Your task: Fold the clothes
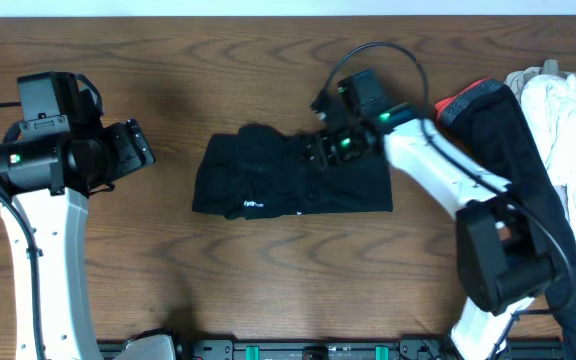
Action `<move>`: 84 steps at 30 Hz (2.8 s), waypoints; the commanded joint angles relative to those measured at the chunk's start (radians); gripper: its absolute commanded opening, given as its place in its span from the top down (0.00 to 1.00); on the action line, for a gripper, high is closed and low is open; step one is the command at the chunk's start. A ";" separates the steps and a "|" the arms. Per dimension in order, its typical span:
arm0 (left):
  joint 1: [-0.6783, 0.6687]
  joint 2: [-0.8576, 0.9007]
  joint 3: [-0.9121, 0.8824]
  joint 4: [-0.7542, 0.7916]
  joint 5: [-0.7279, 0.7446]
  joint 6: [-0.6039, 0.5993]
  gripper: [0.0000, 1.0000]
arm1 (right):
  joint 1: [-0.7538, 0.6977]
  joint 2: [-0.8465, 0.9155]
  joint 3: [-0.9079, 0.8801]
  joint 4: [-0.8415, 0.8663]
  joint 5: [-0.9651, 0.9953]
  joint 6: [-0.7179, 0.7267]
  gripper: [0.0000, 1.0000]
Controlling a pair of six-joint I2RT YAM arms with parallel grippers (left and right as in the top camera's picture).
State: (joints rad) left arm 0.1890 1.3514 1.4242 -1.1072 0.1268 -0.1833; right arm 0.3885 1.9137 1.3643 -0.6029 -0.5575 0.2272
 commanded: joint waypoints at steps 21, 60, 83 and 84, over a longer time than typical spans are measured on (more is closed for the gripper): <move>-0.109 0.603 -0.159 0.294 0.467 -0.002 0.17 | -0.459 -0.066 0.009 -0.303 0.030 -0.151 0.53; -0.237 0.449 0.331 -0.161 0.287 0.164 0.85 | -0.460 -0.066 0.009 -0.311 0.029 -0.154 0.55; -0.158 0.513 0.184 -0.069 0.236 0.246 0.29 | -0.459 -0.066 0.009 -0.322 0.029 -0.154 0.54; -0.145 0.530 0.166 -0.062 0.237 0.263 0.29 | -0.459 -0.066 0.009 -0.322 0.029 -0.154 0.54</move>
State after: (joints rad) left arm 0.0227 1.8236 1.6428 -1.1736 0.2935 -0.0456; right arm -0.0689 1.8656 1.3659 -0.9230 -0.5091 0.0933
